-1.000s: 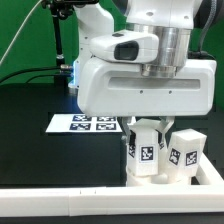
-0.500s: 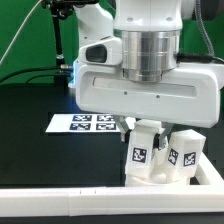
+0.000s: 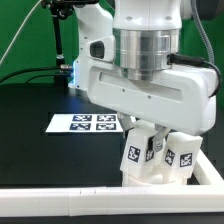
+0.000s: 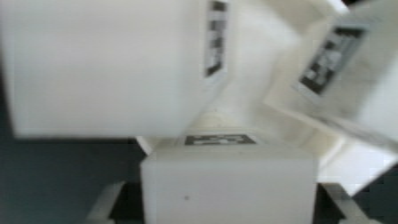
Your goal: Assemble stool
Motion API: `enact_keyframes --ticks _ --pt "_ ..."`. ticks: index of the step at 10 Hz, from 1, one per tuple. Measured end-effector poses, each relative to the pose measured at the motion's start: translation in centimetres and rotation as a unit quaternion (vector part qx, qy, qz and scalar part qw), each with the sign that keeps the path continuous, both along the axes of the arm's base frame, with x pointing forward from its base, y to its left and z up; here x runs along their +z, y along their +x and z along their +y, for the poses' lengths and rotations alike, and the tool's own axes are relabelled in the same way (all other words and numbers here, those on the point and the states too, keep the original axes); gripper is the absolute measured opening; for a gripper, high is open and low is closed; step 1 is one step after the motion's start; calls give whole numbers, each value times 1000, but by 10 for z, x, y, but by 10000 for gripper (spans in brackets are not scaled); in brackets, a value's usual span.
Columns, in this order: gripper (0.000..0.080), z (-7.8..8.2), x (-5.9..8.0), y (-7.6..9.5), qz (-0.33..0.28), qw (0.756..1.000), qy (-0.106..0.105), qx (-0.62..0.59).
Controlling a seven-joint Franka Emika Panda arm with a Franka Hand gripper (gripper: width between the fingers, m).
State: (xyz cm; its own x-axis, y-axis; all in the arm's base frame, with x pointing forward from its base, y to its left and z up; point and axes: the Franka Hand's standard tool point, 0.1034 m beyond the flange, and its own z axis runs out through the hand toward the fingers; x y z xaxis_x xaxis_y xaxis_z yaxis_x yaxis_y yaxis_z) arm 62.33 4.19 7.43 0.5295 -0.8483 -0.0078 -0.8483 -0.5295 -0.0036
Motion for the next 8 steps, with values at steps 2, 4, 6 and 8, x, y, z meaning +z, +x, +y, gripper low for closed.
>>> enact_keyframes --ticks 2,4,6,8 --pt "337 0 -2 6 -23 986 20 -165" --pt "337 1 -4 7 -35 968 32 -248" --pt "337 2 -4 7 -32 953 35 -298" --pt "337 3 -4 7 -29 934 38 -353"
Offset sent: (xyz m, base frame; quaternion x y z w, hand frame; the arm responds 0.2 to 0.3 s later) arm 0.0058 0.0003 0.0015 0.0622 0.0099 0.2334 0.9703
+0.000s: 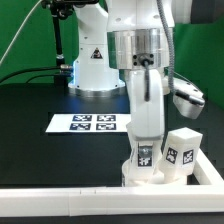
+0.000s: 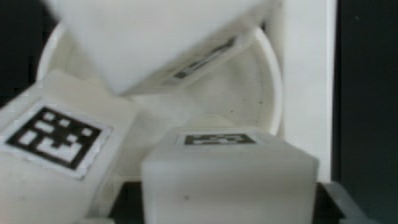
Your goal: Assemble stool
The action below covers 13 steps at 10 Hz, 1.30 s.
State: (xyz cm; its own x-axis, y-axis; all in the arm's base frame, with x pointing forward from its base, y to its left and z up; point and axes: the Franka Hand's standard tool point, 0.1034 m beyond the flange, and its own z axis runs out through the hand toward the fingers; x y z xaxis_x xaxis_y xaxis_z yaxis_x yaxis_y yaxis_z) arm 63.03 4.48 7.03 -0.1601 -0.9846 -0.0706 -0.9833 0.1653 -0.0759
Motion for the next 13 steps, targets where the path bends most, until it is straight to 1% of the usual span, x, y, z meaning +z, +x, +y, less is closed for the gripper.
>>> enact_keyframes --ticks 1,2,3,4,5,6,7,8,9,12,13 --pt "337 2 0 1 -1 999 4 -43" --pt "337 13 -1 9 -20 989 17 -144" --pt "337 30 0 14 -25 980 26 -194" --pt "337 45 0 18 -37 979 32 -196" --pt "337 58 -1 21 -36 978 33 -204" --pt "337 68 0 23 -42 980 27 -193" --pt "337 75 0 22 -45 981 22 -187" --pt "337 76 0 21 -48 981 23 -187" --pt "337 76 1 21 -54 978 29 -201" --pt "337 67 0 15 -58 973 42 -221" --pt "337 68 0 15 -59 975 41 -211"
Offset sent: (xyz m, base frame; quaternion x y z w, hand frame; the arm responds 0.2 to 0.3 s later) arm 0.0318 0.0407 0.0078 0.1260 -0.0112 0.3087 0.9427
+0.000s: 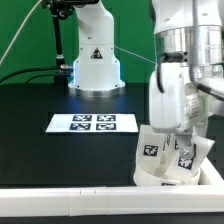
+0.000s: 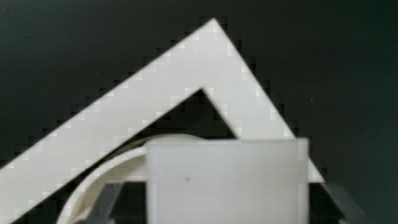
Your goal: Assemble stool
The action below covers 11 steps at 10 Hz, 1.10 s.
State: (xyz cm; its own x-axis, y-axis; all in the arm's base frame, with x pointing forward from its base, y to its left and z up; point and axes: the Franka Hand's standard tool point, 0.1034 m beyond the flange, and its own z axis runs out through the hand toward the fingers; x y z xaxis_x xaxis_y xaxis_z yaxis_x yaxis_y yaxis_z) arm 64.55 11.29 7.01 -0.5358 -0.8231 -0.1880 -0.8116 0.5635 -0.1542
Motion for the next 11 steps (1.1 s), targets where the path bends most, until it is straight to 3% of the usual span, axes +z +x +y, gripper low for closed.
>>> enact_keyframes --ticks 1,2,3,6,8,11 --pt "519 0 -1 0 0 1000 -3 11" --pt "519 -2 1 0 -2 1000 -7 29" --pt "608 -8 8 0 -9 998 -8 59" --pt "648 -13 45 6 -46 975 -35 213" --pt "649 -10 61 12 -66 932 -78 347" --pt "649 -13 57 11 -66 905 -100 408"
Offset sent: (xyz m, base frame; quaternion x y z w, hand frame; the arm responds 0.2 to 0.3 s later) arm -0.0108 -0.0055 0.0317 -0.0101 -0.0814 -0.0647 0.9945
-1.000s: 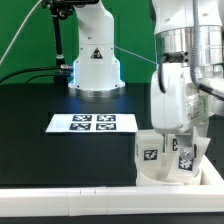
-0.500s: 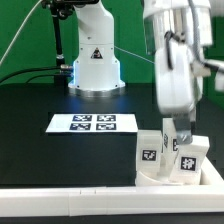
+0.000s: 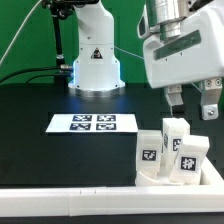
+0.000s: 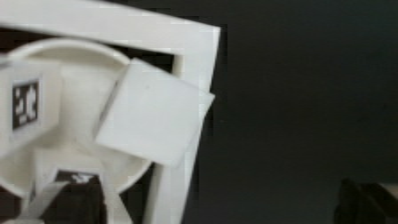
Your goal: Assemble stool
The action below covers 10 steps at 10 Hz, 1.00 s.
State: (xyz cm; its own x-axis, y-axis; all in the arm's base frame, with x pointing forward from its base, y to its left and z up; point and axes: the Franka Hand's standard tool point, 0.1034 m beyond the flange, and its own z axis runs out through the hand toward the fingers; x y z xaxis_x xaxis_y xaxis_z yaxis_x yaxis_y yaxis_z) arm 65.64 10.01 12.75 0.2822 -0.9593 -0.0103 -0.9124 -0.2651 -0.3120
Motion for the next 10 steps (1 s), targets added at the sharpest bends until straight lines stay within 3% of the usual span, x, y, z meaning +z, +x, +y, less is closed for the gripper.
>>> enact_keyframes --ticks 2,4,6,9,10 --pt "649 -3 -8 2 16 989 -53 140" --pt "649 -5 3 19 5 949 -97 298" --pt "649 0 -2 17 -2 912 -110 395" --pt "649 -7 0 16 -10 871 -149 468" --pt "649 -8 -1 16 -8 838 -170 519"
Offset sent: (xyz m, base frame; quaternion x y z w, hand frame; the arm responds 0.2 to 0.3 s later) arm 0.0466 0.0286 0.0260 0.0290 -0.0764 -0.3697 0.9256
